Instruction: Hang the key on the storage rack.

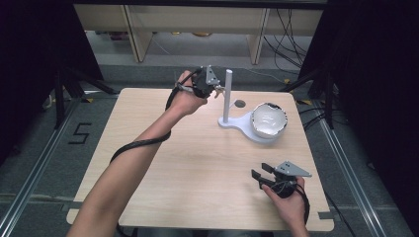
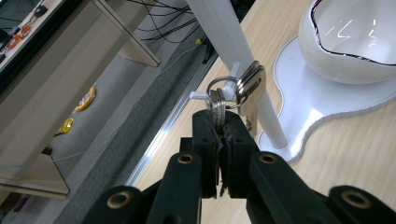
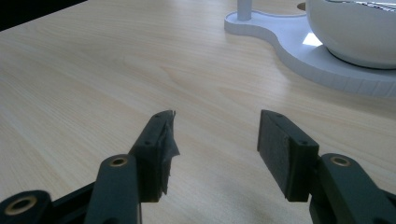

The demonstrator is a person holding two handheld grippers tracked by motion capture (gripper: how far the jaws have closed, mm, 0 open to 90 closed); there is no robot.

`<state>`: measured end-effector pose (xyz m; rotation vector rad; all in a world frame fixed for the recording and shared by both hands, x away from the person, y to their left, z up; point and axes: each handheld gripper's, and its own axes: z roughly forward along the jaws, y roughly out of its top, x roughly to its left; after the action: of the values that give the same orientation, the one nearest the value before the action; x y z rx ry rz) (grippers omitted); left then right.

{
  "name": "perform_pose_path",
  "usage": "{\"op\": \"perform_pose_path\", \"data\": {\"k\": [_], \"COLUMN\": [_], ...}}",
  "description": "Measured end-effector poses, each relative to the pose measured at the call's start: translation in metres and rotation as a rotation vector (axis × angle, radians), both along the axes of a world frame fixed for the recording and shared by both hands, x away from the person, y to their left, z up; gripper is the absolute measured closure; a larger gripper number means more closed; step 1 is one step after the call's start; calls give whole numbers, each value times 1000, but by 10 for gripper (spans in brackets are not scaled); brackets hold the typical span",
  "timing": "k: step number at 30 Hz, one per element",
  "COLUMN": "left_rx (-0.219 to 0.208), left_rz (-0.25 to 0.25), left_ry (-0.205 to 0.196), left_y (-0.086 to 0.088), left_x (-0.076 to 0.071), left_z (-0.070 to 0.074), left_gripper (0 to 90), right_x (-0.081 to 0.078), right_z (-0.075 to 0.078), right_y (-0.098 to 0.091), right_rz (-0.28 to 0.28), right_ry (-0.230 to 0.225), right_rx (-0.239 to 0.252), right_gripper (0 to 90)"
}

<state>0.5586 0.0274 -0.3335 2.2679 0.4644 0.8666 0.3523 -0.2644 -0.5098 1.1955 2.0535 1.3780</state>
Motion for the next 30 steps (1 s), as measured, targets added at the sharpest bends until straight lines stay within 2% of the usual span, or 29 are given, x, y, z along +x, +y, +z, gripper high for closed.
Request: {"op": "perform_pose_path", "data": {"k": [7,8,14,17,22,26,30], "left_rx": [-1,4,-3,-3,-8,-5,-17], "left_rz": [6,7,11,11,14,15,15], "left_ry": [13,15,19,19,18,24,17], "left_y": [1,1,-1,-2,-5,-7,-9], "left_x": [0,0,2,3,4,4,4], "left_z": [-4,-5,-10,-10,-13,-14,-16], "left_gripper": [849,848,849,849,848,847,832], "right_x": [0,0,-1,1,1,1,1], "right_z": [0,0,0,0,0,0,0], "right_y": [1,0,1,0,0,-1,0], "right_rz": [2,9,-4,19,20,12,24], "right_ry": [0,-2,10,-13,1,-19,0], "right_rx": [1,-13,-12,-16,-17,-31,-17], "right_gripper": [467,468,468,467,466,465,464]}}
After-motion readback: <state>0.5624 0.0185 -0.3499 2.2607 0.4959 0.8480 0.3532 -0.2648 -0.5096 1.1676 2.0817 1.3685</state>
